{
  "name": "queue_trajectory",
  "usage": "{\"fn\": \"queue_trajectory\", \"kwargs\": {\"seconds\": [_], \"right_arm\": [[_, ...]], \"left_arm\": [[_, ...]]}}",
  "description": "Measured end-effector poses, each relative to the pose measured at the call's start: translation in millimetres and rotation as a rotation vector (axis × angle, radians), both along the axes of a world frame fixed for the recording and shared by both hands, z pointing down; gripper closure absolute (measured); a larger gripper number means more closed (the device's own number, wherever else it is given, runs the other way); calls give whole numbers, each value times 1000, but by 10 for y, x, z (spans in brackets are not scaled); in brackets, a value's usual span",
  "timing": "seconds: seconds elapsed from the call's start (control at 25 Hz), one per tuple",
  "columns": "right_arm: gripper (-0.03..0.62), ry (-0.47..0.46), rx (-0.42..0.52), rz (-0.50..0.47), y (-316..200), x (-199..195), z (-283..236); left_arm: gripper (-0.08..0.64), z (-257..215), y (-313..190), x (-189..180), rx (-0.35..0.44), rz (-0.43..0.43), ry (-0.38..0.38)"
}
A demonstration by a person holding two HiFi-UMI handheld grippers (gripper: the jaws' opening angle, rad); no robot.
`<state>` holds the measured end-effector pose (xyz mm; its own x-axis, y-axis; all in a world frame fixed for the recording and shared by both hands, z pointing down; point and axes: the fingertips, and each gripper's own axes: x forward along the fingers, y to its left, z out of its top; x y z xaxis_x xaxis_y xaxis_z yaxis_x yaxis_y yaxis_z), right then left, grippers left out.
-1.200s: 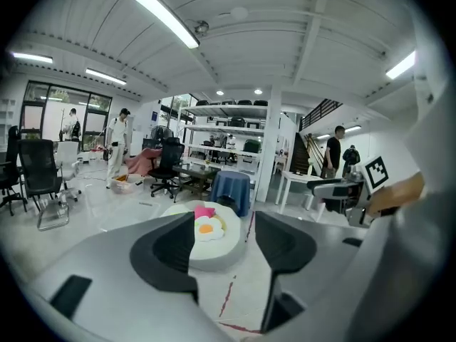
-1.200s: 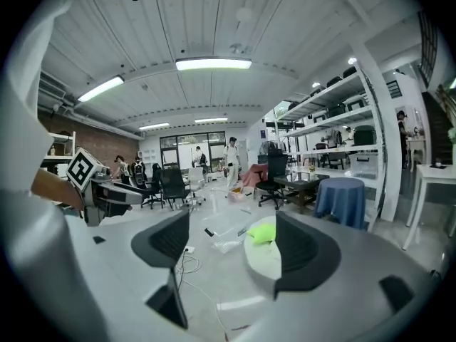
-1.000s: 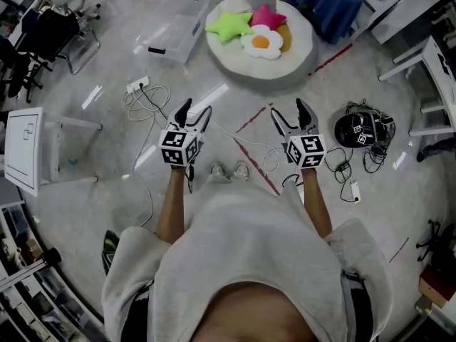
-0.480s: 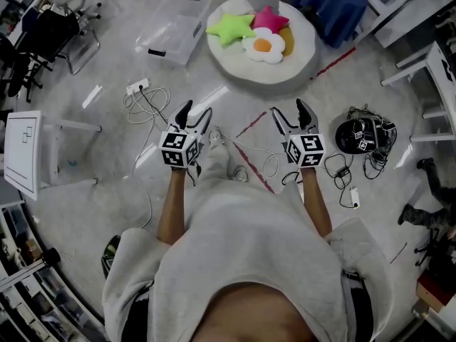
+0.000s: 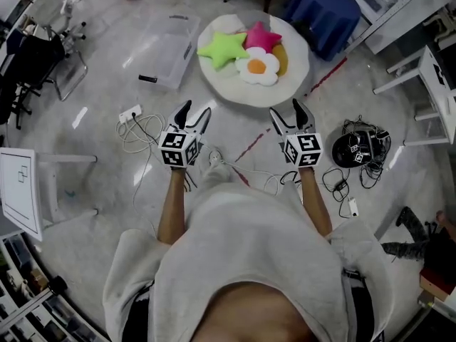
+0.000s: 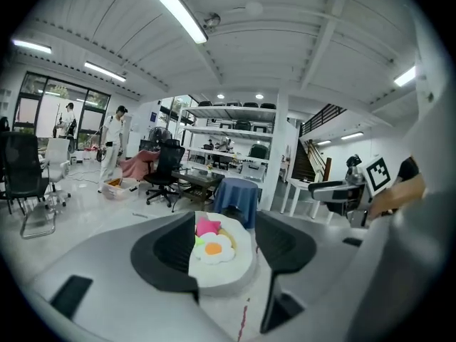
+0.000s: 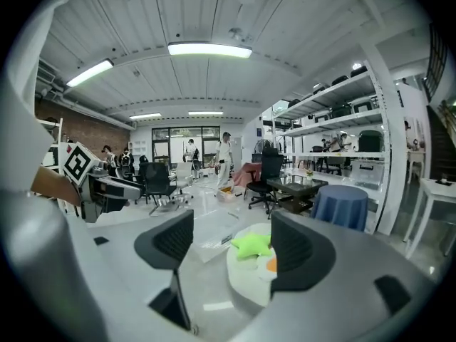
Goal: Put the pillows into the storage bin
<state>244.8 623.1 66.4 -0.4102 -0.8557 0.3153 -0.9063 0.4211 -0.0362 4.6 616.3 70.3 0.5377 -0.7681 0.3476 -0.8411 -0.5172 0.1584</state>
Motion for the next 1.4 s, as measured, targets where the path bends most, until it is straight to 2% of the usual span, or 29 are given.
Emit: {"fn": "queue_trajectory", "kwargs": {"seconds": [0.24, 0.48, 0.96, 1.4], "right_arm": [[272, 11, -5, 28, -825, -335, -43], [290, 17, -22, 55, -1355, -597, 32], [302, 13, -58, 111, -2205, -369, 307], [304, -7, -85, 18, -3730, -399, 440]], "left_arm": [[319, -39, -886, -371, -4, 23, 3], [319, 6, -1512, -685, -9, 35, -6], [319, 173, -2347, -634, -27, 48, -36], [319, 230, -3636, -601, -66, -33, -54]]}}
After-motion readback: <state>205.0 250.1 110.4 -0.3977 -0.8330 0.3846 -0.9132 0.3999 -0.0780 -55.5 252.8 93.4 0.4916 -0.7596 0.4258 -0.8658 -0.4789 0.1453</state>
